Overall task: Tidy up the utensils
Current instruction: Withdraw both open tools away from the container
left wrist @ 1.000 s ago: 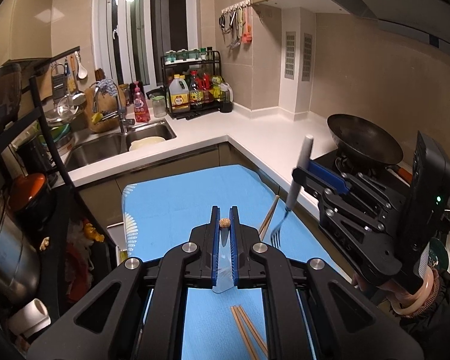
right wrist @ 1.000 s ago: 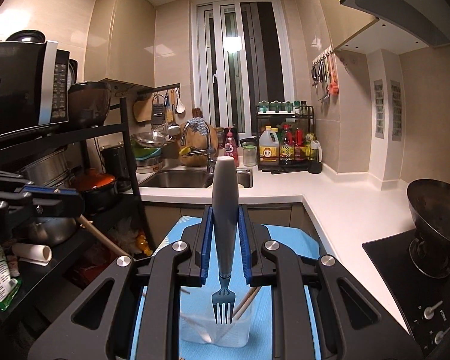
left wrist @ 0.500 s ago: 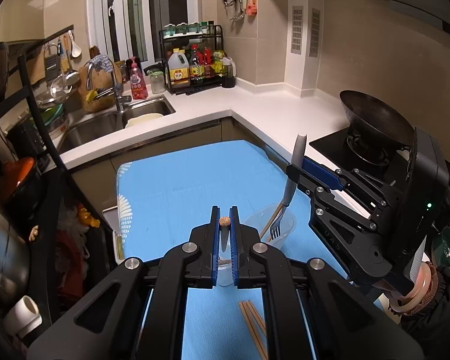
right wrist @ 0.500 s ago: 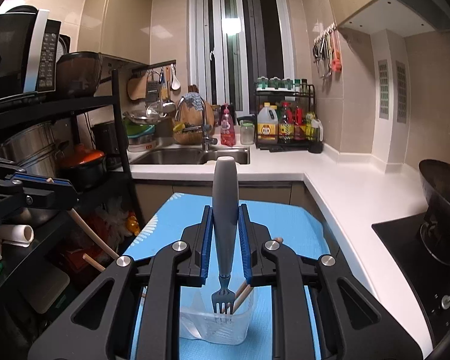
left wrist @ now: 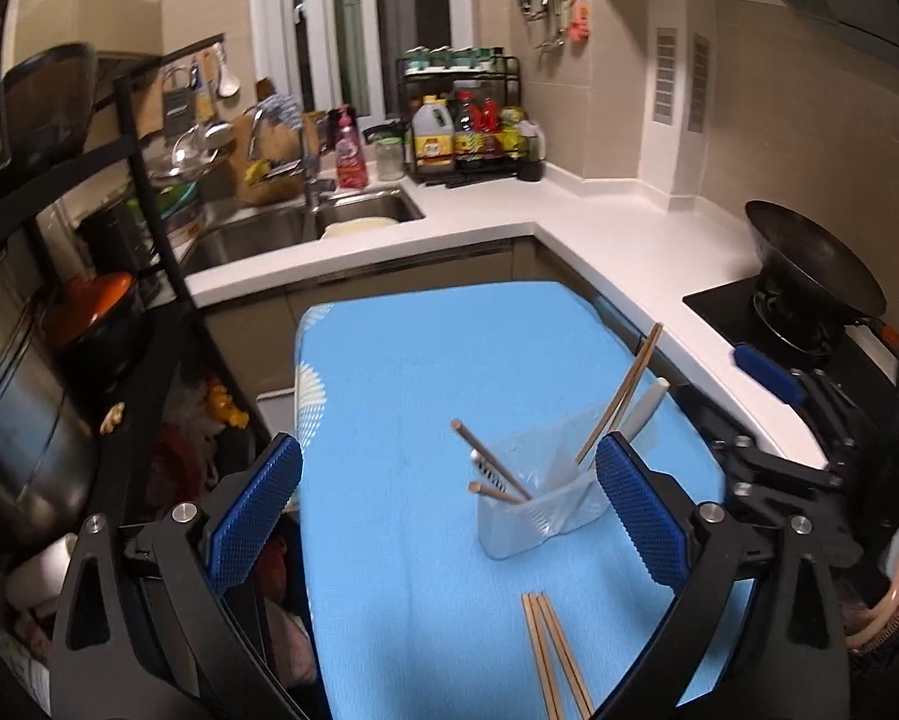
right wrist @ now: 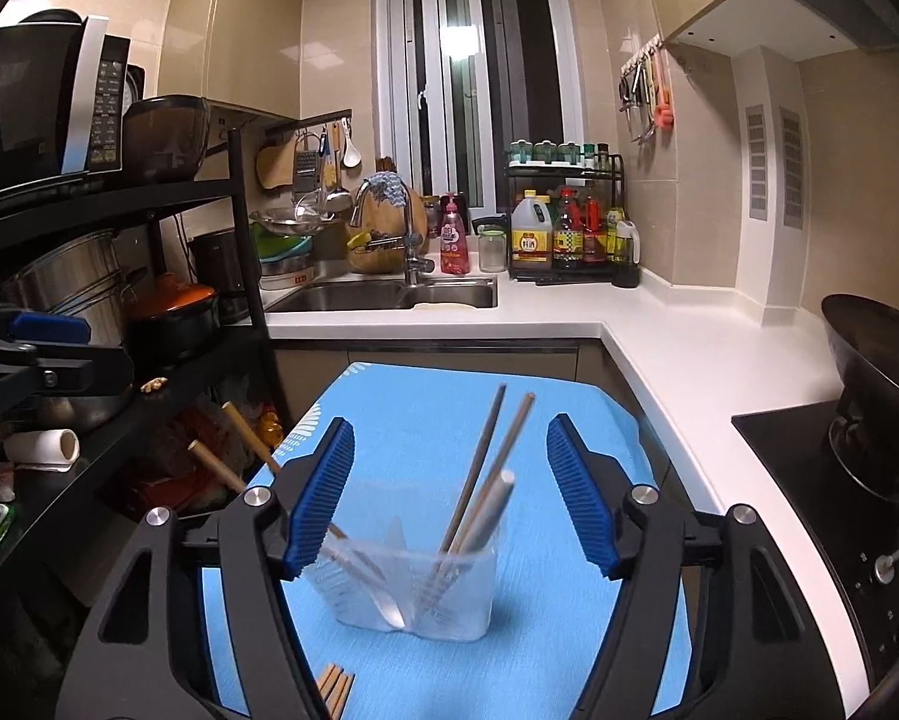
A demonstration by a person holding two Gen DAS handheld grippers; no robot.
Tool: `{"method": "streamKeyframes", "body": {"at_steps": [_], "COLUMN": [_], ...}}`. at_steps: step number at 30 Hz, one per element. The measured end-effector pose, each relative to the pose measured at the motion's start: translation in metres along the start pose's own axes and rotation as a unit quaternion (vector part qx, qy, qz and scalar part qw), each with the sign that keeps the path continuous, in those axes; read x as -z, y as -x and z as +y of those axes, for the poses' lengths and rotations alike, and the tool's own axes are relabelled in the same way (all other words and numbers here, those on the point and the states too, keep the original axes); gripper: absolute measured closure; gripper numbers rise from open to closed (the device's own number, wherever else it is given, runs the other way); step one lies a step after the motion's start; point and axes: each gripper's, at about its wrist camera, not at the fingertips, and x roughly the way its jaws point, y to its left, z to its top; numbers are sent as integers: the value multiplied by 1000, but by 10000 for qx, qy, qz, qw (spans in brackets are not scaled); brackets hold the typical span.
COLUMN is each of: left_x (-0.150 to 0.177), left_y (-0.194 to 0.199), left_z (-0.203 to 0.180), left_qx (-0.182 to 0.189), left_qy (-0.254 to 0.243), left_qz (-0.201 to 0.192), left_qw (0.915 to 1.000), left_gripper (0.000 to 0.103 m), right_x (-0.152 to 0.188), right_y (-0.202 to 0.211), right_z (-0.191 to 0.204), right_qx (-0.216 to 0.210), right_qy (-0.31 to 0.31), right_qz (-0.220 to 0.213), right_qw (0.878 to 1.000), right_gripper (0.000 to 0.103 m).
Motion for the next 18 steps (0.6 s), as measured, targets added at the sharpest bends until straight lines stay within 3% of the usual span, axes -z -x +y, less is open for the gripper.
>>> {"method": "streamKeyframes", "body": {"at_steps": [6, 10, 18], "left_x": [40, 84, 168], "left_y": [24, 43, 73], "left_z": [9, 1, -19], "left_qx": [-73, -129, -65], "left_qy": [434, 459, 524], "left_qz": [61, 150, 355], "left_qw": [9990, 9987, 9980], "left_gripper": [8, 8, 8], "right_x": [28, 61, 121], "right_y": [51, 85, 148], "right_z": [7, 15, 40], "right_qx": [64, 38, 105], "right_qy": [-175, -393, -412], "right_qz": [345, 669, 902], "right_qw": [9992, 9970, 9950], "right_gripper": [26, 23, 23]}}
